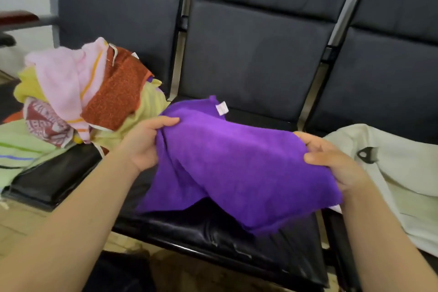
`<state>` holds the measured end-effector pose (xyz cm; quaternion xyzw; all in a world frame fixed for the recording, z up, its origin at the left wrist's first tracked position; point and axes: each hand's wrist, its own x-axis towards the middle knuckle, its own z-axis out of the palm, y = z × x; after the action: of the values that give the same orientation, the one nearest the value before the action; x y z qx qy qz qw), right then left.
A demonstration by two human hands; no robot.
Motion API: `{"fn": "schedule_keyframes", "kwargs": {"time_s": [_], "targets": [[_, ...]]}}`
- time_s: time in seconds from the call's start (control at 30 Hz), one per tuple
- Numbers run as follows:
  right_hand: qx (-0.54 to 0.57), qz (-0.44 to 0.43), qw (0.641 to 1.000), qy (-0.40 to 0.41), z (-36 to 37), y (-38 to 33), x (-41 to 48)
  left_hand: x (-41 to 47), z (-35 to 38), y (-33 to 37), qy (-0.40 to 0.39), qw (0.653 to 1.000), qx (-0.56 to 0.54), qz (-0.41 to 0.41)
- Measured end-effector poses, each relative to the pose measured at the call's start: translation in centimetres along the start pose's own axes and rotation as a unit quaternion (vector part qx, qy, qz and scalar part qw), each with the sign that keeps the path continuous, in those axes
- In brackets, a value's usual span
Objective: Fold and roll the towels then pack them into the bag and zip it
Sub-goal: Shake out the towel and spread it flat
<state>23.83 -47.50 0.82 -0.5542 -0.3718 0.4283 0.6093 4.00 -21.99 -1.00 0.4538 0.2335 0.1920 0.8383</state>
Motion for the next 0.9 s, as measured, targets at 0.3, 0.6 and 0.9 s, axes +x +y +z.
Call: {"fn": "schedule_keyframes", "kwargs": {"time_s": [0.3,0.6,0.9], "targets": [[0.067,0.159,0.927,0.332,-1.3,4.6,4.0,3.6,-1.8,-2.9,0.113,0.981,0.105,-0.117],[-0.533,0.216,0.783,0.237,3.0,14.5,6.5,5.3,-4.8,-7.3,0.190,0.800,0.556,-0.122],[0.117,0.213,0.907,0.345,1.1,12.1,7.3,6.8,-4.0,-6.8,0.244,0.931,0.252,-0.098]]}}
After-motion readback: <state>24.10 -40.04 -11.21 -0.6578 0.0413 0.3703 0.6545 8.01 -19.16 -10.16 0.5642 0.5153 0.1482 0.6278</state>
